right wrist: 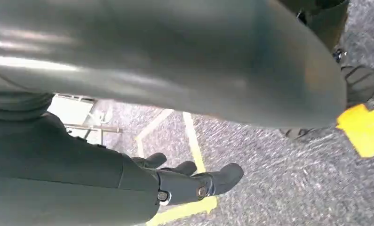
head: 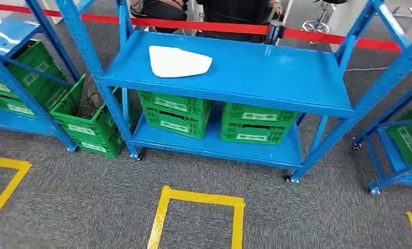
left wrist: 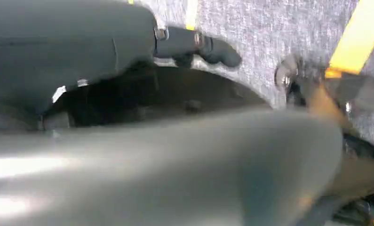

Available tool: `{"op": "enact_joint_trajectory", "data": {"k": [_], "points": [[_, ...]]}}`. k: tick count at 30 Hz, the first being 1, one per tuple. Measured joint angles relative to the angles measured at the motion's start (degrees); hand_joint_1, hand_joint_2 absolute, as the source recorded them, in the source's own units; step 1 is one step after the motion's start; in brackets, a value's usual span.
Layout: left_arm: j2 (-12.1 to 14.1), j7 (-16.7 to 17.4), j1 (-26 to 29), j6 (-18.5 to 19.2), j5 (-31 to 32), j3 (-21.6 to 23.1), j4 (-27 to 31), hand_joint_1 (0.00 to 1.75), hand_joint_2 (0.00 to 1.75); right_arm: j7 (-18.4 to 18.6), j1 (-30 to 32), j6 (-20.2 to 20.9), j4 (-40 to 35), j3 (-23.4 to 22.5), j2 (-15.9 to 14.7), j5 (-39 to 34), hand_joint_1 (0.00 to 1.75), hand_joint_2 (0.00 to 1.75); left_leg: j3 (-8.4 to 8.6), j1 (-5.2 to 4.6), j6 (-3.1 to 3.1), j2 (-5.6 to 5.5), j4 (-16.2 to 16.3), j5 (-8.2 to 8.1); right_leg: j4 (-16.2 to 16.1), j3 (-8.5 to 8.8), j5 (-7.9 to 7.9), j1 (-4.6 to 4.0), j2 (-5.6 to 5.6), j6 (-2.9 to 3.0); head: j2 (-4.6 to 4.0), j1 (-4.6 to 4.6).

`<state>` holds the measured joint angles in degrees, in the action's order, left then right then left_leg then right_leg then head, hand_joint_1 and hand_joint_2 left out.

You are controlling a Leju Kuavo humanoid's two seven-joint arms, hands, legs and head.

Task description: Take the parts from the cabinet and place them on the table.

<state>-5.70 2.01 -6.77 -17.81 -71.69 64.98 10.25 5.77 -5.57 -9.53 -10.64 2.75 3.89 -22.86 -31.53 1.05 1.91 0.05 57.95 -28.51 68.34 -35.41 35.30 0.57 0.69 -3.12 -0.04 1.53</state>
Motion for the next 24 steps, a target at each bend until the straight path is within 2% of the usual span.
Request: {"op": "enact_joint_trajectory", "data": {"k": [1,2,3,4,5,6,7,8,10,11,12,13,15,16,17,18,19,21,22,23,24], "points": [[0.00,-0.02,0.00,0.00,0.00,0.00,0.00,0.00,0.00,0.00,0.13,0.00,0.00,0.02,0.00,0.00,0.00,0.00,0.10,-0.06,0.07,0.01,0.01,-0.24,3.92,-2.54,0.95,0.15,-0.05,-0.17,0.00,0.07],[0.00,-0.04,0.05,0.02,0.00,0.00,-0.02,0.00,0.00,0.00,0.30,0.00,0.00,0.02,0.00,0.00,0.00,0.00,0.30,-0.08,0.09,-0.01,0.01,-0.45,5.40,-3.90,0.60,0.24,-0.07,-0.22,0.00,0.17],[0.00,-0.07,0.10,0.11,0.02,0.00,0.00,0.00,0.00,-0.02,0.36,0.00,0.00,0.04,0.00,0.00,0.00,0.00,0.65,-0.07,0.05,-0.08,0.01,-0.71,4.32,-3.95,-1.08,0.29,-0.07,-0.23,0.00,0.28],[0.00,-0.09,0.12,0.18,0.00,0.00,-0.02,0.00,0.00,-0.02,0.42,0.00,0.00,0.04,0.00,0.00,0.00,0.00,1.13,-0.06,-0.05,-0.14,0.01,-1.04,0.94,-2.89,-3.83,0.31,-0.10,-0.13,0.00,0.54],[0.00,-0.13,0.14,0.20,0.00,0.00,-0.02,0.00,0.00,-0.02,0.52,0.00,0.00,0.04,0.00,0.00,0.00,0.00,1.68,-0.05,-0.17,-0.15,0.01,-1.38,-4.02,-1.04,-7.01,0.31,-0.19,0.06,0.00,0.83],[-0.02,-0.13,0.18,0.20,0.00,0.00,-0.02,0.00,0.00,-0.04,0.51,0.00,0.00,0.02,0.00,0.00,0.00,0.00,2.21,-0.05,-0.38,-0.12,0.00,-1.73,-8.92,0.76,-9.24,0.28,-0.38,0.33,0.00,1.16],[-0.02,-0.13,0.26,0.22,0.00,0.00,-0.02,0.00,0.00,-0.02,0.38,0.00,0.02,0.04,-0.02,0.00,0.00,0.00,1.66,-0.34,-0.86,0.02,-0.11,-2.10,-9.51,1.34,-7.87,-0.19,-0.49,0.65,0.00,1.22],[-0.02,-0.17,0.26,0.22,0.00,0.00,-0.02,0.00,0.00,-0.04,0.27,0.00,0.00,0.04,0.00,0.00,0.00,0.00,1.78,-0.25,-1.22,0.03,-0.12,-2.54,-9.94,2.54,-7.84,-0.31,-0.25,1.21,0.00,1.07],[-0.02,-0.20,0.34,0.22,0.02,0.02,-0.04,0.00,0.00,-0.04,0.23,0.00,-0.02,0.04,0.00,0.00,0.00,0.00,2.31,0.07,-1.77,0.13,-0.49,-2.68,-9.80,2.19,-7.45,-0.74,-0.18,2.01,0.00,0.89],[-0.02,-0.20,0.32,0.22,0.02,0.02,-0.04,0.00,0.00,-0.04,0.27,-0.02,-0.02,0.04,0.00,0.00,0.00,0.00,2.71,0.05,-2.14,0.14,-0.67,-2.82,-10.28,3.06,-7.56,-0.71,-0.17,2.37,0.00,0.92],[0.04,-0.20,0.40,0.18,0.02,0.02,-0.09,0.00,0.00,-0.04,0.22,-0.02,-0.04,0.04,-0.02,0.00,0.00,0.00,3.02,0.23,-2.35,0.03,-0.23,-3.28,-11.21,3.94,-7.87,-0.11,-0.16,2.80,0.00,0.89],[0.04,-0.24,0.39,0.20,0.02,0.02,-0.09,0.00,0.00,-0.04,0.25,-0.02,-0.04,0.04,-0.07,0.00,0.00,0.00,1.99,0.04,-2.44,0.01,2.01,-4.38,-11.61,4.49,-7.77,-0.25,-0.20,3.14,0.00,0.57],[0.07,-0.46,0.21,0.28,0.02,0.02,-0.09,0.00,0.00,-0.04,0.27,-0.07,-0.04,0.04,-0.07,0.00,0.00,0.00,-3.06,-0.03,-2.48,0.00,10.62,-8.04,-11.61,4.69,-7.51,-0.32,-0.29,3.56,0.00,-0.40],[0.07,-0.52,0.14,0.37,0.02,0.02,-0.09,0.00,0.00,-0.04,0.27,-0.02,-0.04,0.07,-0.04,0.00,0.00,0.00,-5.90,-0.06,-2.55,0.00,14.91,-9.19,-11.60,4.83,-7.27,-0.41,-0.27,3.75,0.00,-0.59],[0.07,-0.55,0.12,0.44,0.00,0.02,-0.09,0.00,0.00,-0.04,0.22,-0.02,-0.04,0.09,-0.04,0.00,0.00,0.00,-7.89,-0.08,-2.61,0.00,17.28,-9.08,-11.59,5.06,-6.96,-0.47,-0.18,3.82,0.00,-0.74],[0.07,-0.55,0.11,0.44,0.00,0.02,-0.09,0.00,0.00,-0.04,0.26,-0.02,-0.04,0.11,-0.04,0.00,0.00,0.00,-8.35,-0.07,-2.48,0.01,16.70,-7.39,-11.58,5.51,-6.65,-0.48,-0.02,3.76,0.00,-1.01],[0.09,-0.55,0.08,0.46,0.00,0.02,-0.09,0.00,0.00,-0.04,0.32,-0.02,-0.04,0.15,-0.04,0.00,0.00,0.00,-7.50,-0.08,-2.33,0.00,13.61,-4.58,-11.58,6.08,-6.25,-0.48,0.10,3.65,0.00,-1.24],[0.13,-0.55,0.07,0.48,0.00,0.02,-0.09,0.00,0.00,-0.04,0.34,-0.02,-0.04,0.24,-0.04,0.00,0.00,0.00,-3.77,-0.08,-1.94,0.00,4.23,1.37,-11.53,7.32,-5.32,-0.48,0.27,3.30,0.00,-1.66],[0.17,-0.52,0.15,0.46,0.00,0.02,-0.09,0.00,0.00,-0.04,0.50,-0.02,-0.02,0.31,0.00,0.00,0.00,0.00,-2.47,-0.20,-1.74,-0.10,1.63,1.65,-11.44,6.58,-4.77,-0.61,0.24,2.93,0.00,-1.84],[0.18,-0.55,0.05,0.46,0.00,0.02,-0.07,0.00,0.00,-0.04,0.34,0.00,-0.04,0.35,0.02,0.00,0.00,0.00,-1.20,-0.28,-1.61,-0.12,0.81,0.86,-11.12,6.89,-4.03,-0.85,0.43,2.46,0.00,-1.75],[0.18,-0.57,0.05,0.48,0.00,0.00,-0.07,0.00,0.00,-0.04,0.33,0.00,-0.04,0.35,0.02,0.00,0.00,0.00,-1.20,-0.44,-1.47,-0.20,0.85,0.82,-11.27,7.03,-4.06,-0.76,0.37,2.20,0.00,-1.59]]}}
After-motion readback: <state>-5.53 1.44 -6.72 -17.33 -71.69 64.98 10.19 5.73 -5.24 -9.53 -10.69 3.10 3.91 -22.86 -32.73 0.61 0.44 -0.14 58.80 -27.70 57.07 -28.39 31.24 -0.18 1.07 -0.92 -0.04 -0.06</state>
